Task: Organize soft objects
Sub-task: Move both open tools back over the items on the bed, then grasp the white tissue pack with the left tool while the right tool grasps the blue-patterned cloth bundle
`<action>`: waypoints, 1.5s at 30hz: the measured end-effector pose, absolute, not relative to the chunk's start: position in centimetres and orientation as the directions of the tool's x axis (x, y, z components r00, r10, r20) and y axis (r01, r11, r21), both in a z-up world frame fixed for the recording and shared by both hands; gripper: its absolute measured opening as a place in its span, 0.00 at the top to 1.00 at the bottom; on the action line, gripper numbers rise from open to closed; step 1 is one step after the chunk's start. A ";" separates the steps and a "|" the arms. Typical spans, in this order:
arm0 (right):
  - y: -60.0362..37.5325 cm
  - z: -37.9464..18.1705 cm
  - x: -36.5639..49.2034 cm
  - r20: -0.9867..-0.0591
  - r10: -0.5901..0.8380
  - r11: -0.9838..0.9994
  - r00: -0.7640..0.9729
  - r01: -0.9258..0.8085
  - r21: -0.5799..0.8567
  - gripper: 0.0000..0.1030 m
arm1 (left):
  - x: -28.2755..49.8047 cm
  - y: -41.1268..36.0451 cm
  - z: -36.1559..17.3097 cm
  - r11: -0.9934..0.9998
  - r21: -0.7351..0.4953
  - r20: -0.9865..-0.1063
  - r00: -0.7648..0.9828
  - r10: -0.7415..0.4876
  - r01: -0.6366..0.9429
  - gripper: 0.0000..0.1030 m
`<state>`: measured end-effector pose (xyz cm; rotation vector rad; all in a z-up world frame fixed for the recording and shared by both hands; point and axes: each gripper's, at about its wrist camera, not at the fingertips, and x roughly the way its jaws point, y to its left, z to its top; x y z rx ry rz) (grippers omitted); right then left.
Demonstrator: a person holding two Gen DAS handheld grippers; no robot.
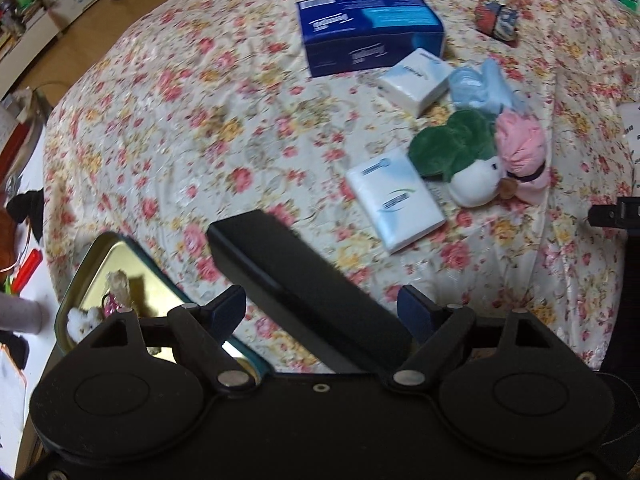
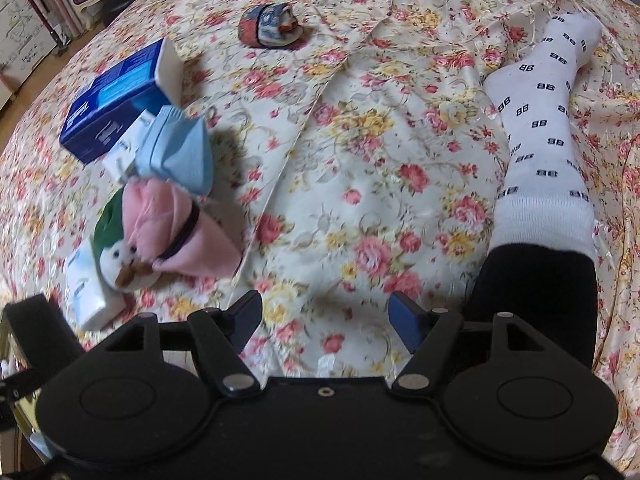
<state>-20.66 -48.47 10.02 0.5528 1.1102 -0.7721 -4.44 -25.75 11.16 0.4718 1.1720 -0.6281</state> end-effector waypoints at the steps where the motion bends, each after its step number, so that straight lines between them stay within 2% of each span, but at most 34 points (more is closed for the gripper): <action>1: -48.8 10.0 -20.5 -0.933 -0.271 0.622 0.236 0.783 0.017 0.33 | -4.5 -26.2 11.2 0.734 0.017 -0.945 0.252 -0.210 0.679 0.22; 21: -56.7 13.4 -11.1 -0.870 -0.406 0.601 0.280 0.799 -0.023 0.28 | -4.7 -31.5 9.2 0.649 0.007 -0.951 0.206 -0.231 0.761 0.22; 32: -62.4 10.0 -3.8 -0.929 -0.330 0.554 0.170 0.831 -0.045 0.28 | -3.2 -31.2 9.8 0.637 -0.002 -0.947 0.204 -0.250 0.771 0.22; 45: -65.9 11.0 1.9 -0.901 -0.393 0.497 0.184 0.867 -0.039 0.15 | -1.1 -29.6 9.2 0.650 -0.051 -0.940 0.183 -0.287 0.758 0.22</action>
